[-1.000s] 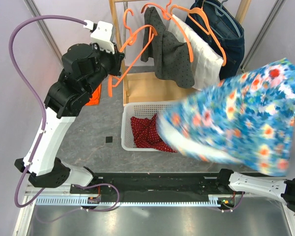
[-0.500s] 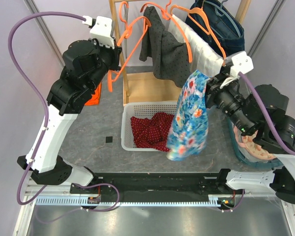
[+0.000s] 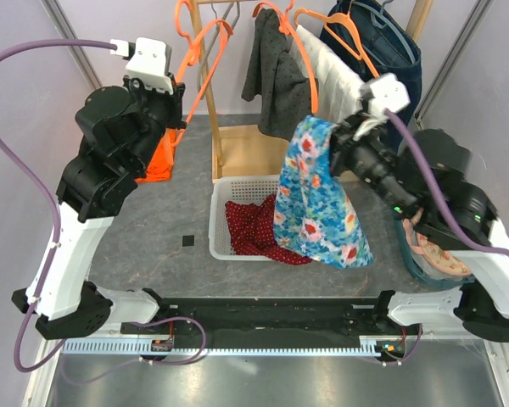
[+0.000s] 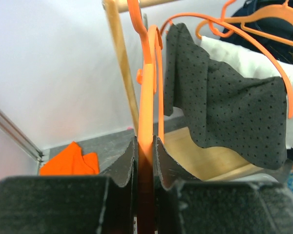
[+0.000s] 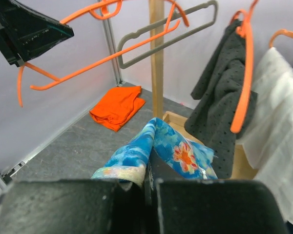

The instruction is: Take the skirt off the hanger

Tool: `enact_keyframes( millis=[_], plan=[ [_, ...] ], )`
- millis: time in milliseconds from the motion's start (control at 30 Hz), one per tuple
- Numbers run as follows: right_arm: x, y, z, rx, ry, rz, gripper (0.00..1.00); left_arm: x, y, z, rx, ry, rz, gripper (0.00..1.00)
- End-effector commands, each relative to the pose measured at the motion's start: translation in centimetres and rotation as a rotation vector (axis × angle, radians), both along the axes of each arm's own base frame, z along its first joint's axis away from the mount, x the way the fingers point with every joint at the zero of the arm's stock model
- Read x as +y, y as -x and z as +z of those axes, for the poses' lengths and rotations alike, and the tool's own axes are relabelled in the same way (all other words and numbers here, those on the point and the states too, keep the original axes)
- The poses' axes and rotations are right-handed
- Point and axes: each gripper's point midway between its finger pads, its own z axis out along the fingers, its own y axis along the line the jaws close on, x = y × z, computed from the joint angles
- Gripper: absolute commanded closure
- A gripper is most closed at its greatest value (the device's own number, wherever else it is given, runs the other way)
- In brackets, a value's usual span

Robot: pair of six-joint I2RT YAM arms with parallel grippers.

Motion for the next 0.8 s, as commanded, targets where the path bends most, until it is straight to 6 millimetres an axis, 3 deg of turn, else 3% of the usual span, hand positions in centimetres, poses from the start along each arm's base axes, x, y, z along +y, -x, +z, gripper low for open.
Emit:
enact_keyframes(
  millis=[0,133,267,300,367,400,467,500,567,767],
  plan=[
    [3.1,-0.8,1.8,-0.033,-0.048,0.050,1.00,1.7,0.2,2.5,-0.104,-0.006,0.064,0.98],
    [4.7,-1.9,1.5,-0.029,-0.038,0.044,1.00,0.9,-0.7,3.4,-0.121,0.000,0.061,0.98],
    [5.3,-2.3,-0.3,0.020,-0.048,0.034,1.00,-0.8,-1.8,4.1,-0.120,0.037,0.026,0.98],
    [5.9,-2.6,-2.4,0.046,-0.018,0.033,1.00,-1.4,-2.2,4.4,-0.123,0.042,0.020,0.98],
    [5.7,-2.5,-3.2,0.053,-0.038,0.030,1.00,-2.2,-2.9,4.4,-0.123,0.038,0.014,0.98],
    [6.1,-2.8,-5.1,0.082,-0.017,0.025,1.00,-2.9,-3.7,4.5,-0.123,0.038,0.014,0.98],
    [6.4,-3.0,-6.4,0.101,-0.016,0.021,1.00,-3.3,-4.5,4.6,-0.124,0.040,0.023,0.98],
    [6.9,-3.2,-8.2,0.130,0.002,0.018,1.00,-3.4,-4.6,5.2,-0.137,0.048,0.024,0.98],
    [7.4,-3.5,-9.7,0.148,0.013,0.014,1.00,-4.4,-6.3,4.3,-0.122,0.031,0.039,0.98],
    [8.9,-4.9,-18.6,0.262,0.126,-0.035,1.00,-5.6,-8.4,4.6,-0.157,0.027,0.063,0.98]
  ],
)
